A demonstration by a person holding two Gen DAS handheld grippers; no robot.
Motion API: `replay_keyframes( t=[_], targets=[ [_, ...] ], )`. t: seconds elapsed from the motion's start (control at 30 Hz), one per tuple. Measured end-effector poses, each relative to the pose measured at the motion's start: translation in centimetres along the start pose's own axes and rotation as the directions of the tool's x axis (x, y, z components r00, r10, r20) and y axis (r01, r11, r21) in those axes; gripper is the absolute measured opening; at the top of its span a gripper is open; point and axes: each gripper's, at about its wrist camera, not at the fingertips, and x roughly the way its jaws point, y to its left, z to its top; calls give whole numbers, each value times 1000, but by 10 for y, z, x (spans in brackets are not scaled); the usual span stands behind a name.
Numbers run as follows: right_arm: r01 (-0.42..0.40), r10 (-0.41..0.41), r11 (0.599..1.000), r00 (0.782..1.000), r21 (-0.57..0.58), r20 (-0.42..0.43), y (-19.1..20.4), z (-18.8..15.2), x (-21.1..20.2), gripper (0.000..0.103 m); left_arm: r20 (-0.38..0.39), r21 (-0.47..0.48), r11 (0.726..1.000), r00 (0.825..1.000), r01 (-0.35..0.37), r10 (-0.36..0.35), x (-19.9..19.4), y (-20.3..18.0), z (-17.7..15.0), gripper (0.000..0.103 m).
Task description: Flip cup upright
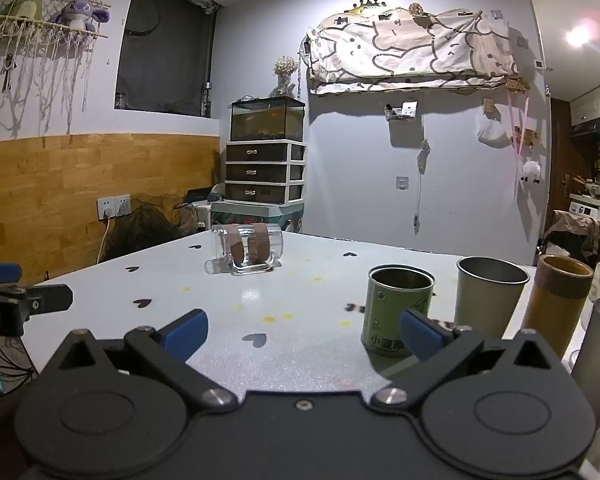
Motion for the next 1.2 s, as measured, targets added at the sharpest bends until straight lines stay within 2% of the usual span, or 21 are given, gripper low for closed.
replay_keyframes(
  t=[1.2],
  targets=[
    [4,-4,1000,1000,10,2,-2,-1,-3,103,-3,-2,1000,1000,1,-1,0,0,0,103]
  ],
)
